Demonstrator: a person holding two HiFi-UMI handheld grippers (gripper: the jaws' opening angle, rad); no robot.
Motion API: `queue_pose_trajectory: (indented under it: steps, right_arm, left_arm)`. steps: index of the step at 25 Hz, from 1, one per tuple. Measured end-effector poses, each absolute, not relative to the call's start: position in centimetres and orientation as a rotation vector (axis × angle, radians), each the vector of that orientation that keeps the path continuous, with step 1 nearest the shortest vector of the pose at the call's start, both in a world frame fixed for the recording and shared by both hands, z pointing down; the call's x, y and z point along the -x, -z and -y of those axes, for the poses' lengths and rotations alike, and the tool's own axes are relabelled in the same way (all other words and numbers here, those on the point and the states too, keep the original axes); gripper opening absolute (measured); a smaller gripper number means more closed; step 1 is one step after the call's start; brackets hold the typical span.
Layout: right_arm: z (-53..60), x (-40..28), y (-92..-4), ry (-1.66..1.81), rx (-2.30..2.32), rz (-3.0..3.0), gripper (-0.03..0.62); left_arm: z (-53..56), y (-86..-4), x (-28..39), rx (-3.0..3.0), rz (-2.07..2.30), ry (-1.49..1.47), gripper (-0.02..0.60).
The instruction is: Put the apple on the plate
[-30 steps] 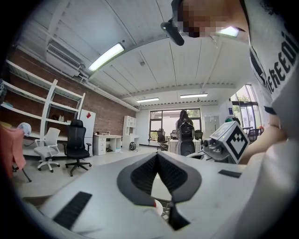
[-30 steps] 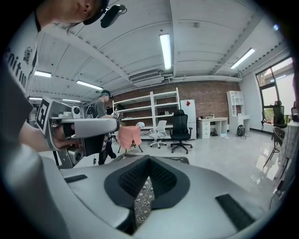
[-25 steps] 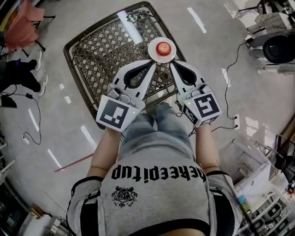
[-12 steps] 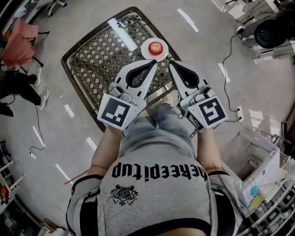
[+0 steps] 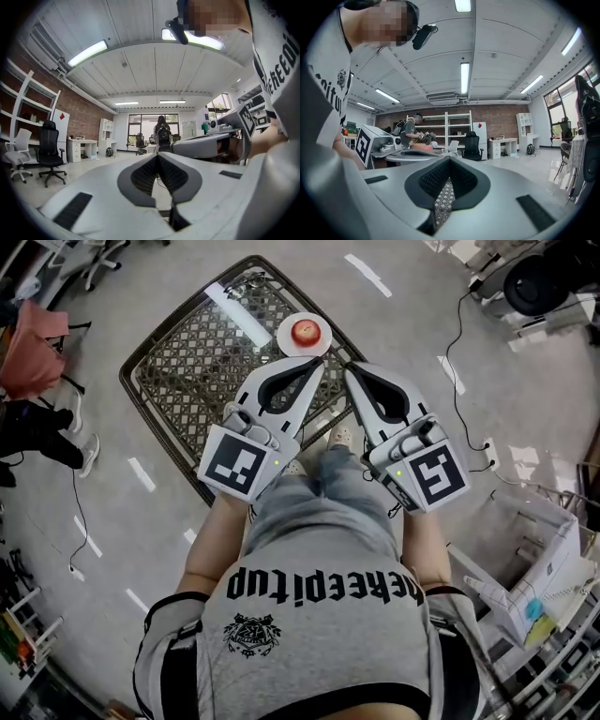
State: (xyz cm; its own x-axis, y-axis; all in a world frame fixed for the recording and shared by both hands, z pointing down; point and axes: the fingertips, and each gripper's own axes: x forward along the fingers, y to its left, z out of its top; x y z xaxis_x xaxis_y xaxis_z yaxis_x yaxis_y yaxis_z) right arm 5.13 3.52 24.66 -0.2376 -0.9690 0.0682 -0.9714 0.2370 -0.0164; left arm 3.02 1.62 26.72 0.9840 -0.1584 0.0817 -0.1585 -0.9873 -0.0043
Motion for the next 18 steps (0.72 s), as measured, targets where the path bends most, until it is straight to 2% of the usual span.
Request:
queue_pose_trajectory:
  steps: [18]
  right_arm:
    - [-2.9,-2.9,-24.8,-0.063,-1.885,2.445,-0.009]
  left_arm:
    - [-1.5,-25.8,-1.2,-3.128,0.215,-0.077,0.02]
